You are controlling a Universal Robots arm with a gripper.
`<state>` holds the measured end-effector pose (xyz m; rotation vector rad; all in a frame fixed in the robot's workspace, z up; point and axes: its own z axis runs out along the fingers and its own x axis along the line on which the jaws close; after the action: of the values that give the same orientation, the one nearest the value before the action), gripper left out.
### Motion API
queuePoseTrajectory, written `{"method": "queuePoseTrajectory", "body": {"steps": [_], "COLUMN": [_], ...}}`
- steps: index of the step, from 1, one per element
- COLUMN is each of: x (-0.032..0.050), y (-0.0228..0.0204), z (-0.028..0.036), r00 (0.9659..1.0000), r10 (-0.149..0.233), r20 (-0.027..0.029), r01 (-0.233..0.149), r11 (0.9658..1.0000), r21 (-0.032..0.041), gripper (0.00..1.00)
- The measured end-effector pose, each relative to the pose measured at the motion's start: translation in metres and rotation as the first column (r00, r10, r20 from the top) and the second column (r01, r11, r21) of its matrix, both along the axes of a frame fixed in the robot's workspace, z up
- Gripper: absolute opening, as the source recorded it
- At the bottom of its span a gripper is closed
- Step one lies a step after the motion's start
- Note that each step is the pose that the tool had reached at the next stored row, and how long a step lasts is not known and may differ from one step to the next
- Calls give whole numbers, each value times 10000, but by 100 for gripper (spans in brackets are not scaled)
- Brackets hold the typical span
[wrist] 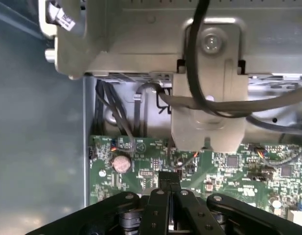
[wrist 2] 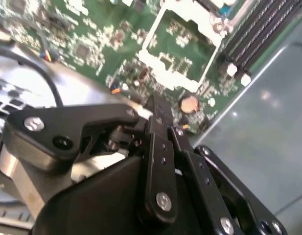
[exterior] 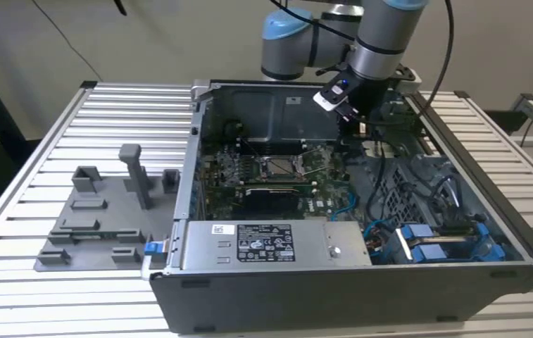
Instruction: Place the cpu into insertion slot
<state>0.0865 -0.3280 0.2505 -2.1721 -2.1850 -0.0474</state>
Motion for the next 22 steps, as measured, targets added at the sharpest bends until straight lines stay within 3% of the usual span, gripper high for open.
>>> {"method": "queuePoseTrajectory", "body": {"steps": [2, 5, 18, 19, 22], "x": [0, 1, 0, 1, 9], "y": [33, 69, 86, 85, 85], "z": [-5, -44, -268, -268, -269], "r00": [10000, 10000, 10000, 10000, 9997], "r10": [2, 2, 2, 1, 2], "r20": [-36, -42, -43, -67, -245], "r01": [-2, -2, -2, -1, -2], "r11": [10000, 10000, 10000, 10000, 10000], "r21": [3, 11, 10, 8, 8], "gripper": [11, 11, 11, 11, 11]}}
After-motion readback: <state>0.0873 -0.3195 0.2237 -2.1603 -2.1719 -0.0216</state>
